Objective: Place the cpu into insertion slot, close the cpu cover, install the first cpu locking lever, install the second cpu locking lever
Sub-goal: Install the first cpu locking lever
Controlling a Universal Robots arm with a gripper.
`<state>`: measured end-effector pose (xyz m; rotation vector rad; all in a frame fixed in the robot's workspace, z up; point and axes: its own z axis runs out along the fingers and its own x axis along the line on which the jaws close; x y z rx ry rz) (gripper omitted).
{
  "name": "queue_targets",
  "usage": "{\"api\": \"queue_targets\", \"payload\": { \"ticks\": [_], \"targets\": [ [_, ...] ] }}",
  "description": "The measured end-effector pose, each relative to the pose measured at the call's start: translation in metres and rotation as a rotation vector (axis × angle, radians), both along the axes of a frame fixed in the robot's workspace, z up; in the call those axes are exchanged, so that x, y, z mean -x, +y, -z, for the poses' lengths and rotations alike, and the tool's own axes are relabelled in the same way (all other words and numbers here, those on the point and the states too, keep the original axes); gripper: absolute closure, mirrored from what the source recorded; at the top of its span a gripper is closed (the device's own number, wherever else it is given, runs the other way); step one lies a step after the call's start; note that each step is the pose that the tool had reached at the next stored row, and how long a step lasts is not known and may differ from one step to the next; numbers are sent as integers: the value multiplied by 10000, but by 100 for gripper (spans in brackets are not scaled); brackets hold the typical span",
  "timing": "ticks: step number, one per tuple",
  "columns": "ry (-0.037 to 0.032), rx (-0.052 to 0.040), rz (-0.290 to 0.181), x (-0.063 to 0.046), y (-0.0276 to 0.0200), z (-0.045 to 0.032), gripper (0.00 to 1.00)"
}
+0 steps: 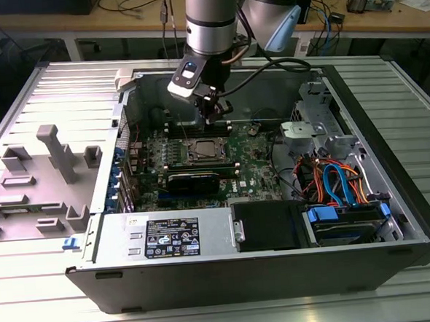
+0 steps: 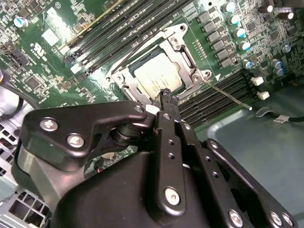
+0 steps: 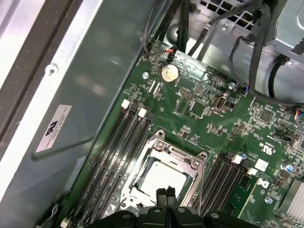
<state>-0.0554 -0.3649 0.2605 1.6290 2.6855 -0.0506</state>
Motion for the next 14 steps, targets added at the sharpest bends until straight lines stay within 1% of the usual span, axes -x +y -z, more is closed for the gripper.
{"api": "queue_targets", "payload": {
  "ticks": [4, 7, 11, 13, 14],
  "targets": [
    [0, -3, -511, 26, -3, 0, 89],
    [1, 15, -906, 36, -3, -2, 89],
    [1, 19, -1298, 62, -3, -17, 89],
    [-1, 21, -1732, 70, -3, -26, 89],
    [-1, 24, -2038, 71, -3, -29, 89]
  ]
}}
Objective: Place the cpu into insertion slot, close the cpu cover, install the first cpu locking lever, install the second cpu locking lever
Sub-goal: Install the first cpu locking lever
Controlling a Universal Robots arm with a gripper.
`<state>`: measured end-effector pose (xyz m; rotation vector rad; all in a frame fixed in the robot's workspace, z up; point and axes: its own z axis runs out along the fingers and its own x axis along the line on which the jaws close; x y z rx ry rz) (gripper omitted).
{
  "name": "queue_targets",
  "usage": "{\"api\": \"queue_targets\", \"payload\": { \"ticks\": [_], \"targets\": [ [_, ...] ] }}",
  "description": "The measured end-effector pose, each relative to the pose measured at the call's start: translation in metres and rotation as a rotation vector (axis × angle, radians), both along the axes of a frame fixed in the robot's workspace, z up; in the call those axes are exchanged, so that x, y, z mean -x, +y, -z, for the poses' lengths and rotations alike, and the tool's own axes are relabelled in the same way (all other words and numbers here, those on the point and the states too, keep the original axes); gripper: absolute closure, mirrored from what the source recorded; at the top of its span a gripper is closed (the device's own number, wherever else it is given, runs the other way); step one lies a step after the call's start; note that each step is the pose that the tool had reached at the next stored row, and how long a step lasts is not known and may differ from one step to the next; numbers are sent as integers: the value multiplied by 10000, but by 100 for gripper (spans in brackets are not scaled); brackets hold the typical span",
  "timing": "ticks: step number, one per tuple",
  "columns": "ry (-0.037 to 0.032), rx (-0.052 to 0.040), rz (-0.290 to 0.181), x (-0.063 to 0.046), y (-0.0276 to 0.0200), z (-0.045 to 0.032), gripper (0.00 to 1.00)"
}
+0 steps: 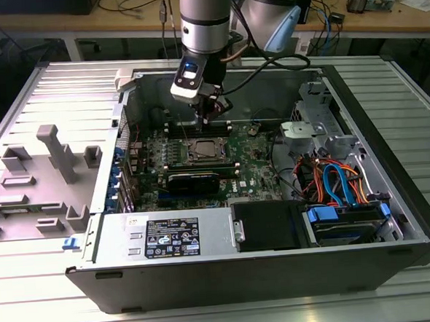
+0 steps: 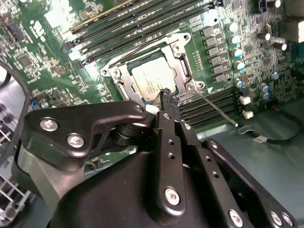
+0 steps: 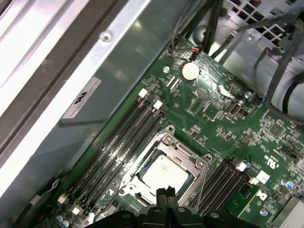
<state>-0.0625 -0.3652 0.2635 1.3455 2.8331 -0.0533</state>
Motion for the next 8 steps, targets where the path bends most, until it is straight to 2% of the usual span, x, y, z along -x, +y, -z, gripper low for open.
{"api": "queue_targets", "payload": {
  "ticks": [6, 8],
  "targets": [
    [1, 0, -1446, 3, 0, -3, 89],
    [2, 1, -1730, 9, 0, -5, 89]
  ]
}}
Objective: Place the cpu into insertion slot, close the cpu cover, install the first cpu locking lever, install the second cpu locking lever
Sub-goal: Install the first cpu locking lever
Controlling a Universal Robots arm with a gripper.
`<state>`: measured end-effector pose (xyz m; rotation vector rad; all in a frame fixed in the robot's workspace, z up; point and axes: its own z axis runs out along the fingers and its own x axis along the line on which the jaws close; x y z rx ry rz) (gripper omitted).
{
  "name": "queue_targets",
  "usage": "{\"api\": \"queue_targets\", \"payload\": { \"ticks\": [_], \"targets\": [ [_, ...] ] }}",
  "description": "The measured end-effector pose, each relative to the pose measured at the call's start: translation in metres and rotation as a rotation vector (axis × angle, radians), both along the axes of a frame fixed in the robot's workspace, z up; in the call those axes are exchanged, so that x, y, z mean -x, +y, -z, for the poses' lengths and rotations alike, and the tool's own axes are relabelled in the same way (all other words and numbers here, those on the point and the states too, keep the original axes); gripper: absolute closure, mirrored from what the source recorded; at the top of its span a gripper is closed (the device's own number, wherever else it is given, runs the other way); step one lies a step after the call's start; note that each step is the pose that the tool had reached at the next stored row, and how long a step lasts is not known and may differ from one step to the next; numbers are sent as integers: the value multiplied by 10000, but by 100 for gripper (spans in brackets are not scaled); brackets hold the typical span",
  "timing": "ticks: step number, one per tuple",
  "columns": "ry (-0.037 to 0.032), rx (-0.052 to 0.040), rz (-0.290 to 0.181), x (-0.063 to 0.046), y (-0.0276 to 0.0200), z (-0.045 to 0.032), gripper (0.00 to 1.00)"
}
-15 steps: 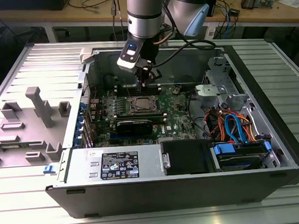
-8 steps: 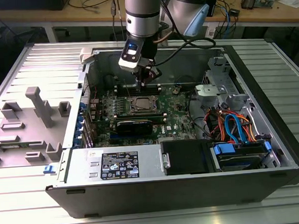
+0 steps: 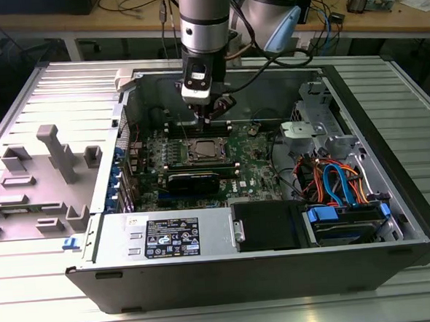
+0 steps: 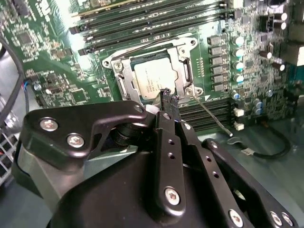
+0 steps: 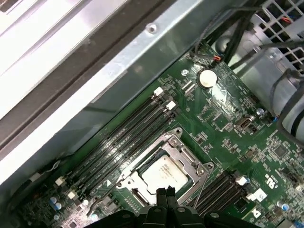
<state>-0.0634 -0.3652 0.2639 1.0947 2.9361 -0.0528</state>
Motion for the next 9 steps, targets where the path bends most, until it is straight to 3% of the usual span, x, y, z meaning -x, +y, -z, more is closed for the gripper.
{"api": "queue_targets", "payload": {
  "ticks": [9],
  "targets": [
    [-72, -1, -166, 178, 0, -57, 89]
  ]
}}
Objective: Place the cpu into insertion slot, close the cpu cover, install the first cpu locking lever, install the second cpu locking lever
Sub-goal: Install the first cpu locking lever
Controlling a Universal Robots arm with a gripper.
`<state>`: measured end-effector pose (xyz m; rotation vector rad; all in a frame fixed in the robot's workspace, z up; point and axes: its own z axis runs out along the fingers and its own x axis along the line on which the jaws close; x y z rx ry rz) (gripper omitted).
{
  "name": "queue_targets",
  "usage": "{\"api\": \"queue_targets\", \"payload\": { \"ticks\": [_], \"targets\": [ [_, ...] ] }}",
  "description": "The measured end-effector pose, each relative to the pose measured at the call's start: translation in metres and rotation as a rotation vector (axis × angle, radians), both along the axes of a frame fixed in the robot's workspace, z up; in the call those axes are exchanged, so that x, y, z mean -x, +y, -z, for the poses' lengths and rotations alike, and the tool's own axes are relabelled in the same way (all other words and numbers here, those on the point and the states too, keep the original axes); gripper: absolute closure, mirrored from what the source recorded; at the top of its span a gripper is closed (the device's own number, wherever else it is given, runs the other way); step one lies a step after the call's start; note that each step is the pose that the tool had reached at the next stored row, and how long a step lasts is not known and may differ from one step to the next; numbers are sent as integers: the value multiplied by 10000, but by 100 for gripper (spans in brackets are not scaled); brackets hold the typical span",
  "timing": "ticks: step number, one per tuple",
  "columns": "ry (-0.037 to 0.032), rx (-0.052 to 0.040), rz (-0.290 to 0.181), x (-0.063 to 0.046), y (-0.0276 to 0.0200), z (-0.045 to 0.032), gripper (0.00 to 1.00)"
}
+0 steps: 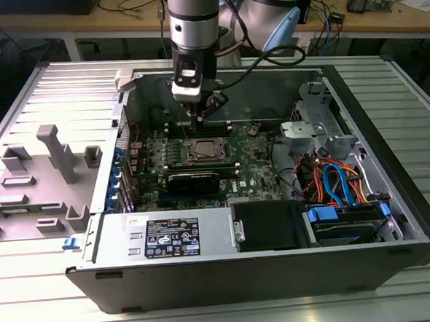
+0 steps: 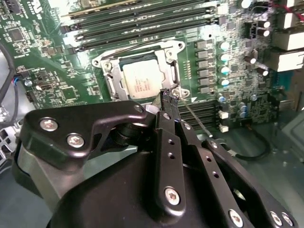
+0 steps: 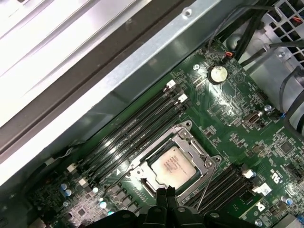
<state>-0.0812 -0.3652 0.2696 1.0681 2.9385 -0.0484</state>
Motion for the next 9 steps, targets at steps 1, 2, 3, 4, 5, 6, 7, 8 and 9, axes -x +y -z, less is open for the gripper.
{"api": "queue_targets", "payload": {
  "ticks": [1, 2, 3, 4, 5, 6, 7, 8, 9],
  "targets": [
    [-11, 1, -3, 18, 0, -1, 89],
    [-23, 0, -5, 39, 0, -2, 89],
    [-44, 0, -8, 69, 0, -3, 89],
    [-82, 1, -17, 118, 0, -4, 89],
    [-112, 1, -27, 158, 0, -4, 89],
    [-134, -1, -33, 192, 0, -4, 89],
    [-145, -2, -33, 203, 0, -4, 89],
    [-145, -2, -35, 203, 0, -4, 89],
    [-146, -2, -36, 203, 0, -4, 89]
  ]
}}
